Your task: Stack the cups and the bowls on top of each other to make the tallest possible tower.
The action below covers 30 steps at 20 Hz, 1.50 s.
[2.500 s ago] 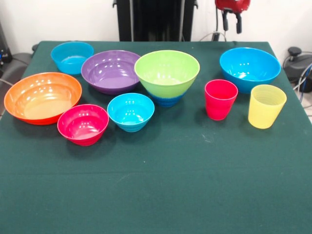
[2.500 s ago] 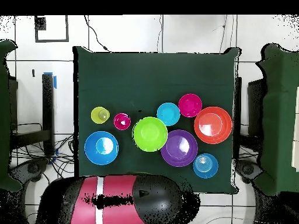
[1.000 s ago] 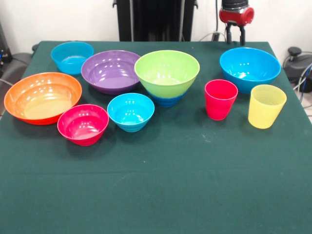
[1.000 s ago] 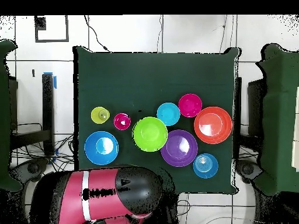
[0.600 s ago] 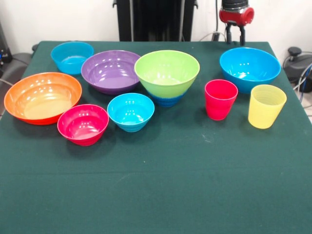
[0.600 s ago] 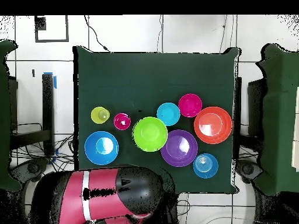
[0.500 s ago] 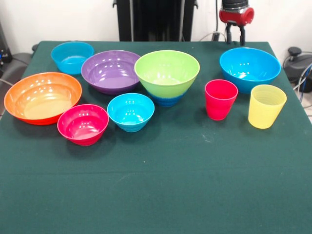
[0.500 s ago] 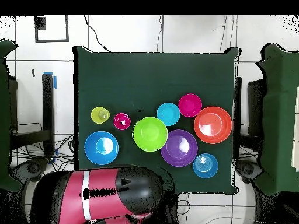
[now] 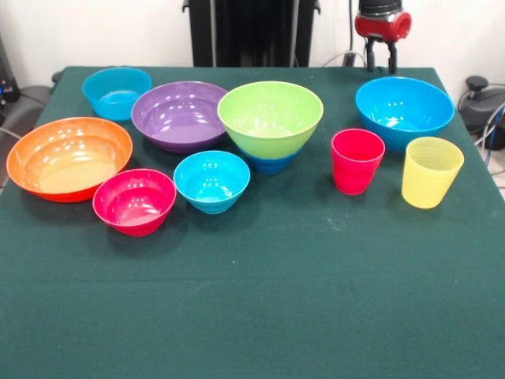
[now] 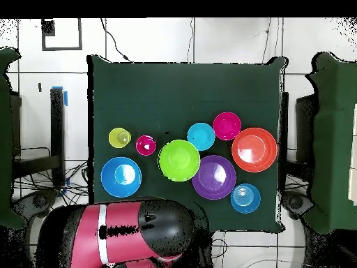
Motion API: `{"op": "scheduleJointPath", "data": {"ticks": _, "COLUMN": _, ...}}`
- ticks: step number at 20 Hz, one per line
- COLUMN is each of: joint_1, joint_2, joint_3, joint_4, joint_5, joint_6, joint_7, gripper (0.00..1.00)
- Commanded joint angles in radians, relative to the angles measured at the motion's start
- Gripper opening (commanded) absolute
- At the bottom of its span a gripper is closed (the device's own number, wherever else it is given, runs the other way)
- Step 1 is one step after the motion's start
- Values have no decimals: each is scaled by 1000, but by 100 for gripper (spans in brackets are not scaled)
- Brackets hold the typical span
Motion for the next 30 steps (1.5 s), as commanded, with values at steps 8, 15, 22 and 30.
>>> {"op": "scheduleJointPath", "data": {"ticks": 8, "joint_1": 45, "joint_2": -3, "joint_3": 78, "joint_4": -173, "joint_5": 163, "joint_6": 8, "joint_7": 211, "gripper": 100}}
{"op": "scheduleJointPath", "data": {"ticks": 15, "joint_1": 66, "joint_2": -2, "joint_3": 71, "joint_4": -171, "joint_5": 178, "joint_6": 20, "joint_7": 197, "gripper": 100}}
{"op": "scheduleJointPath", "data": {"ticks": 22, "joint_1": 82, "joint_2": -37, "joint_3": 56, "joint_4": -126, "joint_5": 226, "joint_6": 27, "joint_7": 214, "gripper": 100}}
{"op": "scheduleJointPath", "data": {"ticks": 30, "joint_1": 68, "joint_2": -69, "joint_3": 53, "joint_4": -113, "joint_5": 204, "joint_6": 35, "joint_7": 196, "gripper": 100}}
